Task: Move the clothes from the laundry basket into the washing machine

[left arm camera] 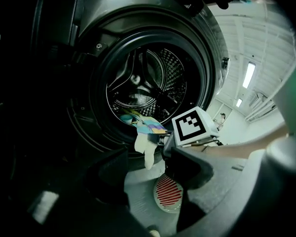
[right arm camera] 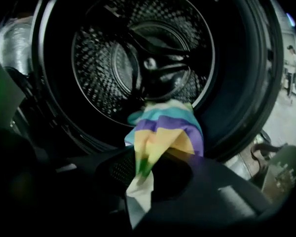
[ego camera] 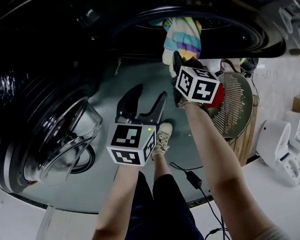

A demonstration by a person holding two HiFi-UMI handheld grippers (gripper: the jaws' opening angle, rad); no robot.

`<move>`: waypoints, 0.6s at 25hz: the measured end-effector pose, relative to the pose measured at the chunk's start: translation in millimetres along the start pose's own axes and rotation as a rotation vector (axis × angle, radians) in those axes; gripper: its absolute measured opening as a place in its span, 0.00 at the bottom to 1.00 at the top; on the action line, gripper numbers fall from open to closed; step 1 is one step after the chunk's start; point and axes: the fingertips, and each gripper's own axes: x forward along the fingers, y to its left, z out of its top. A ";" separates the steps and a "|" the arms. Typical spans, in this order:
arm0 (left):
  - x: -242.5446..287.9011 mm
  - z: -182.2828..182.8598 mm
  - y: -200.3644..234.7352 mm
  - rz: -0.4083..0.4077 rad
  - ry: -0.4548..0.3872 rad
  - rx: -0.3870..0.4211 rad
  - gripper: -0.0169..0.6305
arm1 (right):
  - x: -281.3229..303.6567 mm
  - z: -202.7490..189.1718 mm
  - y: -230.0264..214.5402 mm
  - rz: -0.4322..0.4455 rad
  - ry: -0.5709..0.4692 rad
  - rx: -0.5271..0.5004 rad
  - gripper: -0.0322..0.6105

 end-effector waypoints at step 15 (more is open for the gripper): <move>-3.5 11.1 -5.5 -0.011 0.006 0.023 0.43 | 13.5 123.2 70.5 0.283 -0.261 0.085 1.00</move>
